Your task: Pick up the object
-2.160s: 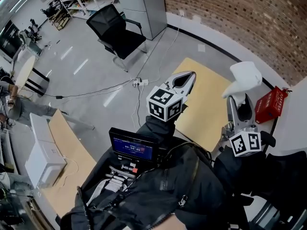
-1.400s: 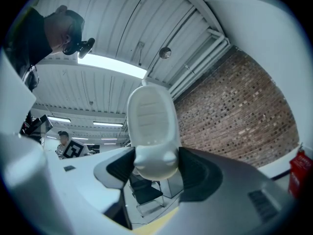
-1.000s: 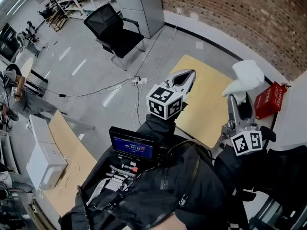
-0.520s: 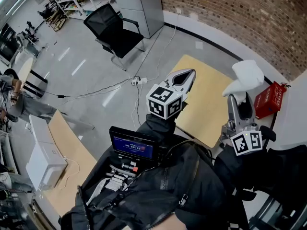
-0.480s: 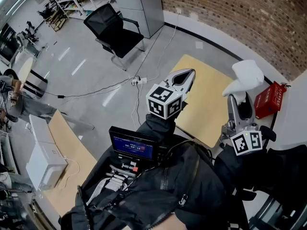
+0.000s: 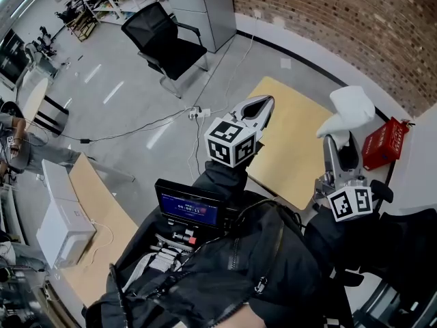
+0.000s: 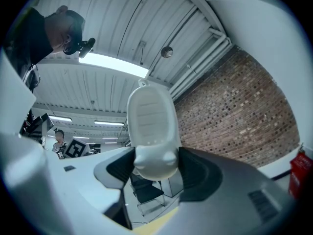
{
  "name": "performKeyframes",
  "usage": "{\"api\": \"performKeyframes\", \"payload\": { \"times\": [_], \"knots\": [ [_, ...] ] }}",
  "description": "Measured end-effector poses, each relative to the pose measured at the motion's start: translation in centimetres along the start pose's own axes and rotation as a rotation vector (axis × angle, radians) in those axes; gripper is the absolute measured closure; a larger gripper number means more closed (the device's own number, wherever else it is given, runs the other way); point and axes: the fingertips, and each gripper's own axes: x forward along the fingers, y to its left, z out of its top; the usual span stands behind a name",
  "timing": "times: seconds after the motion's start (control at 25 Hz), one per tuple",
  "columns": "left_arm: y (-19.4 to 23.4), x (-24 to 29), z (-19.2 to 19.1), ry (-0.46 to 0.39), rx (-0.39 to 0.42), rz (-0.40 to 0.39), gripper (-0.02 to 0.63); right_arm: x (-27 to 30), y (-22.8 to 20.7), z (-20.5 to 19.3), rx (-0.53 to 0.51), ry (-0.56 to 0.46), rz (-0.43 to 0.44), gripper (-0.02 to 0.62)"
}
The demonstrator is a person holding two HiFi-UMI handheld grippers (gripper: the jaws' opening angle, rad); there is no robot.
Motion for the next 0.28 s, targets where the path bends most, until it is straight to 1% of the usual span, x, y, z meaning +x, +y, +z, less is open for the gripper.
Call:
{"api": "performKeyframes", "payload": {
  "times": [0.12, 0.28],
  "knots": [
    [0.54, -0.08, 0.18, -0.005, -0.005, 0.013, 0.607, 0.04, -0.08, 0.07, -0.002, 0.001, 0.0, 0.311],
    [0.3, 0.23, 0.47, -0.001, -0.004, 0.004, 0.609, 0.22, -0.03, 0.49, -0.003, -0.003, 0.004, 0.311]
  ]
}}
